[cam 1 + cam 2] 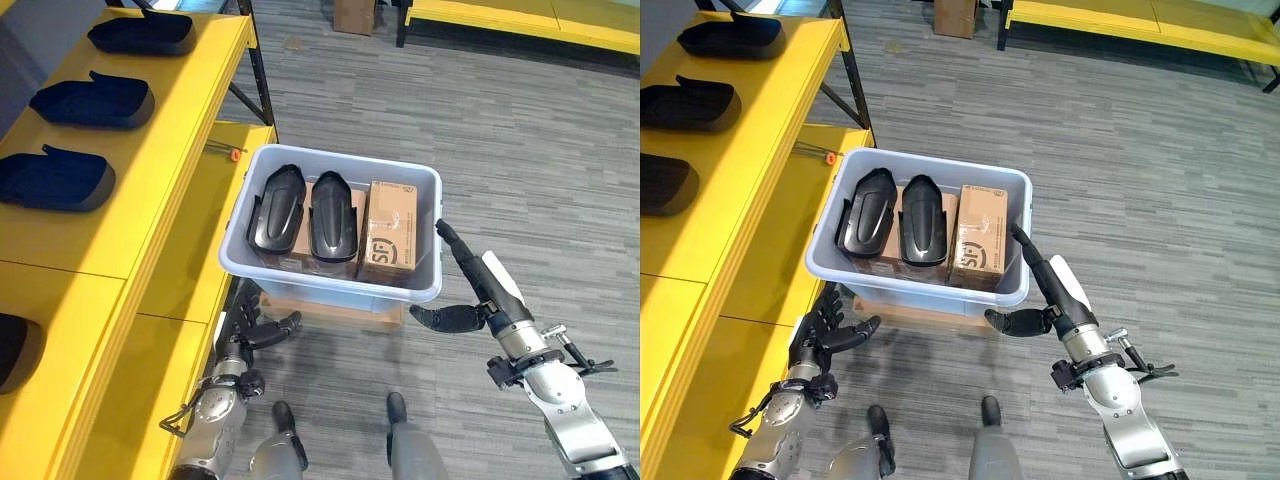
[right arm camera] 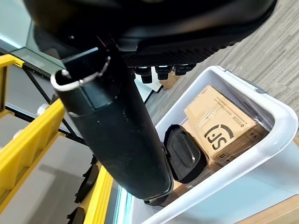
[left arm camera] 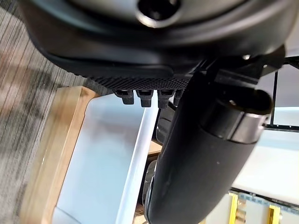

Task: Move parts from the plastic box to the shelf.

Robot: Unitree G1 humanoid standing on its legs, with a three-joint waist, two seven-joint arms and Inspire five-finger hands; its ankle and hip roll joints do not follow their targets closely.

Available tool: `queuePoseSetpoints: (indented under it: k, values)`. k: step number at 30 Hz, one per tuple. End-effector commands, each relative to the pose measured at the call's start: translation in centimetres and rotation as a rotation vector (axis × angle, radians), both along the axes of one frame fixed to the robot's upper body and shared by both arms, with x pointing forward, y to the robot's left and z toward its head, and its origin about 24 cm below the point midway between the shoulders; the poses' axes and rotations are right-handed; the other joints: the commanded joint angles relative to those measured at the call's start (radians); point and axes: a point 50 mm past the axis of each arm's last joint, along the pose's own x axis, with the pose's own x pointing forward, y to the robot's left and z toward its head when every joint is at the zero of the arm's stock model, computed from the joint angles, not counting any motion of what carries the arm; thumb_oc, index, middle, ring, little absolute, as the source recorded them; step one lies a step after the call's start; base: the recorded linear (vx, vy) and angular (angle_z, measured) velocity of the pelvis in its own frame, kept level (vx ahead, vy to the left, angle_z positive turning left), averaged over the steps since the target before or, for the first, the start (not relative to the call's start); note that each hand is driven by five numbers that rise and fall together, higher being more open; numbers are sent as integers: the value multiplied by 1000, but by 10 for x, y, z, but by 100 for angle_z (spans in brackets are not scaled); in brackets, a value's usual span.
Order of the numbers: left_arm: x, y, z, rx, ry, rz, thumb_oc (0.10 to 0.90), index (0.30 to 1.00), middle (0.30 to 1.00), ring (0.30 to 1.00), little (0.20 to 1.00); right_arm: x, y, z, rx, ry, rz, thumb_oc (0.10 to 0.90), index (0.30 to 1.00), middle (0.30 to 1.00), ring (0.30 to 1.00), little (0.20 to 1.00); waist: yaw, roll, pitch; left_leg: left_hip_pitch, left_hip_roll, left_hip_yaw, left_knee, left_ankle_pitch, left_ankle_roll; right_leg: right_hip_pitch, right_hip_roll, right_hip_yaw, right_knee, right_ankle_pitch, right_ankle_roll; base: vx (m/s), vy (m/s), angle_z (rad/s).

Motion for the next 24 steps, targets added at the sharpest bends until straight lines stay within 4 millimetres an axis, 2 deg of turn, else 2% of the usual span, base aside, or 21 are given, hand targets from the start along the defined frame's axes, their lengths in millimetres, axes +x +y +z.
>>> queuePoseSetpoints:
  k: [1,2,3,4,5,6,8,13,16,18,19,20,21,22,23,24]
  values:
    - [15,12,42,58,-209,1,900,1000,1000,1000,1000,13,11,43,5,-229,62,900,1000,1000,1000,1000,-18,-7,-15,98,-43,21,-87,-32,31,-43,-36,-106,23,39,53,129,30,-43]
    - [15,12,41,56,-206,5,900,1000,1000,1000,1000,13,12,43,3,-226,68,900,1000,1000,1000,1000,-24,-13,-13,111,-53,23,-94,-36,26,-59,-17,-117,-37,36,53,88,17,-62]
    - [15,12,41,56,-207,6,900,1000,1000,1000,1000,13,12,43,3,-226,68,900,1000,1000,1000,1000,-24,-11,-11,114,-51,22,-95,-37,25,-55,-15,-119,-41,37,52,136,-63,-55]
    - [15,13,40,57,-203,18,900,1000,1000,1000,1000,13,12,43,-3,-227,71,900,1000,1000,1000,1000,-27,-24,-17,140,-61,38,-108,-51,13,-42,-24,-163,-195,58,58,92,-54,-39]
    - [15,13,40,57,-203,18,900,1000,1000,1000,1000,13,12,43,-3,-227,71,900,1000,1000,1000,1000,-28,-23,-16,141,-60,37,-108,-51,13,-37,-22,-165,-202,62,58,193,-146,-14]
    - [13,13,38,51,-199,26,900,1000,1000,1000,1000,9,10,43,-10,-231,66,900,1000,1000,1000,1000,-30,-30,-31,149,-57,42,-95,-66,-4,-10,-33,-158,-259,70,64,139,-100,7]
    - [11,11,35,52,-190,18,900,1000,1000,1000,1000,8,10,41,-13,-222,67,900,1000,1000,1000,1000,-25,-33,-37,158,-53,50,-87,-70,-7,9,-34,-170,-259,78,66,108,-76,12]
    - [7,4,29,2,-182,11,900,1000,1000,1000,1000,7,5,43,-4,-218,65,900,1000,1000,1000,1000,-31,-10,-80,174,-21,59,-86,-64,-29,51,1,-166,-264,60,53,111,-114,-1]
    - [8,1,30,-13,-184,6,900,1000,1000,1000,1000,8,5,43,-8,-215,66,900,1000,1000,1000,1000,-38,4,-88,173,-6,59,-70,-70,-36,40,11,-149,-228,30,44,71,-128,-17]
    - [9,0,33,-26,-202,6,900,1000,1000,1000,1000,8,3,45,-24,-223,69,900,1000,1000,1000,1000,-44,18,-87,159,21,62,11,-90,-49,34,22,-138,-198,-10,25,63,-213,-1]
    - [10,-5,33,-45,-208,-10,900,1000,1000,1000,1000,5,2,50,-21,-245,69,900,1000,1000,1000,1000,-40,26,-66,90,76,40,213,-42,-84,69,41,-134,-191,-46,-12,52,-298,2]
    - [10,-6,34,-56,-211,-14,900,1000,1000,1000,1000,5,1,51,-26,-251,67,900,1000,1000,1000,1000,-34,28,-52,56,94,10,303,9,-110,89,55,-136,-188,-64,-33,53,-289,5]
    - [12,-7,35,-59,-216,-15,900,1000,1000,1000,1000,6,0,53,-29,-258,64,900,1000,1000,1000,1000,-23,25,-39,39,86,-27,362,41,-124,99,62,-132,-183,-74,-48,33,-162,22]
    - [13,-8,36,-61,-224,-15,900,1000,1000,1000,1000,6,0,55,-26,-268,62,900,1000,1000,1000,1000,-15,22,-25,21,66,-68,396,57,-134,103,67,-127,-174,-82,-56,21,-89,32]
    - [14,-9,37,-61,-226,-12,900,1000,1000,1000,1000,6,0,56,-23,-278,56,900,1000,1000,1000,1000,-15,19,-20,-1,56,-100,377,73,-127,96,66,-123,-163,-91,-57,24,-37,9]
    - [14,-9,38,-63,-230,-10,900,1000,1000,1000,1000,6,-1,56,-27,-277,52,900,1000,1000,1000,1000,-20,21,-18,-11,79,-97,345,86,-119,94,70,-118,-155,-96,-57,51,18,-18]
